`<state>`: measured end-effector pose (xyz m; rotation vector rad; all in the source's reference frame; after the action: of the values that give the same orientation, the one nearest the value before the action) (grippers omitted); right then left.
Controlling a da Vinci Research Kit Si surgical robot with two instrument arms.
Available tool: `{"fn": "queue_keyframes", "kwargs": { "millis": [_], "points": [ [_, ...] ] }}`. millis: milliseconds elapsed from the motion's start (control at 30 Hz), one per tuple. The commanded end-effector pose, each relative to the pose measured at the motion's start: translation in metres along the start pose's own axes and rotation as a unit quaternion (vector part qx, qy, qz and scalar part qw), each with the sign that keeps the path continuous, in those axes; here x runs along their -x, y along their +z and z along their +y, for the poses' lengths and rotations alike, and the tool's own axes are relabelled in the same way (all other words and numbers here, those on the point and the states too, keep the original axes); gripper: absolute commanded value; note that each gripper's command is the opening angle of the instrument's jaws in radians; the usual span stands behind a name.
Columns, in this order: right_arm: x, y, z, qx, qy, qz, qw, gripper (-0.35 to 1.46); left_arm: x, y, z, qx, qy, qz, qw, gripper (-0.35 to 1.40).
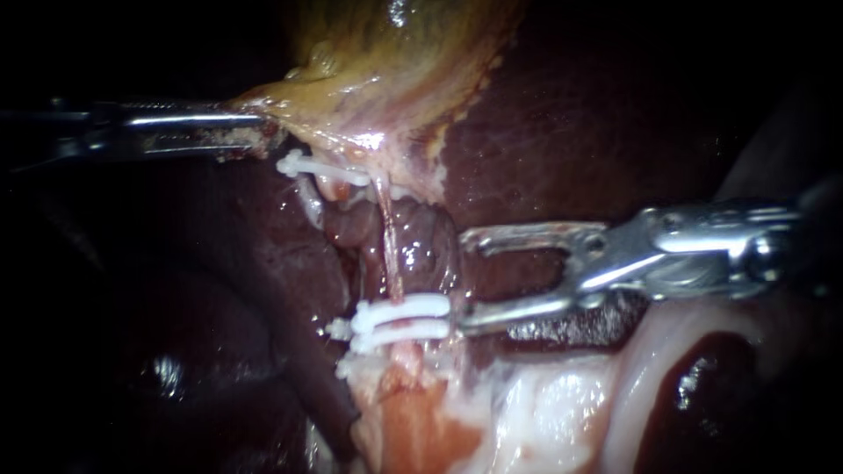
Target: Going back second clip right tube
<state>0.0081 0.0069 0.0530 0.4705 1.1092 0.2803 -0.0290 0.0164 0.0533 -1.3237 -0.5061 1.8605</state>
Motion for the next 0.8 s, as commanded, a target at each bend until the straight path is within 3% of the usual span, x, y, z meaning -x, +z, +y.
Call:
{"fn": "queue_keyframes", "kwargs": {
  "millis": [33, 133, 200, 367, 600, 800],
  "points": [
    [0.0, -0.0005, 0.0, -0.001, -0.008, -0.015, 0.9999, 0.5, 0.0, 0.0001, 0.0, 0.0, 0.0, 0.0, 1.0, -0.35],
    [0.0, -0.0013, -0.0001, -0.002, -0.024, -0.054, 0.9982, 0.5, 0.0, 0.0001, 0.0, 0.0, 0.0, 0.0, 1.0, -0.35],
    [0.0001, -0.0013, -0.0001, -0.002, -0.026, -0.066, 0.9975, 0.5, 0.0001, 0.0003, 0.0, -0.001, 0.0, 0.0, 1.0, -0.35],
    [0.0001, -0.0014, -0.0002, -0.002, -0.026, -0.067, 0.9974, 0.5, 0.0008, 0.0013, 0.0002, -0.005, 0.002, 0.002, 1.0, -0.35],
    [0.0002, -0.0017, -0.0003, -0.003, -0.027, -0.067, 0.9973, 0.5, 0.0027, 0.005, -0.0001, 0.003, 0.002, 0.001, 1.0, -0.35],
    [0.0003, -0.0017, -0.0003, -0.003, -0.027, -0.067, 0.9973, 0.5, 0.0036, 0.0058, 0.0, 0.007, -0.001, 0.001, 1.0, -0.35]
  ]
}}
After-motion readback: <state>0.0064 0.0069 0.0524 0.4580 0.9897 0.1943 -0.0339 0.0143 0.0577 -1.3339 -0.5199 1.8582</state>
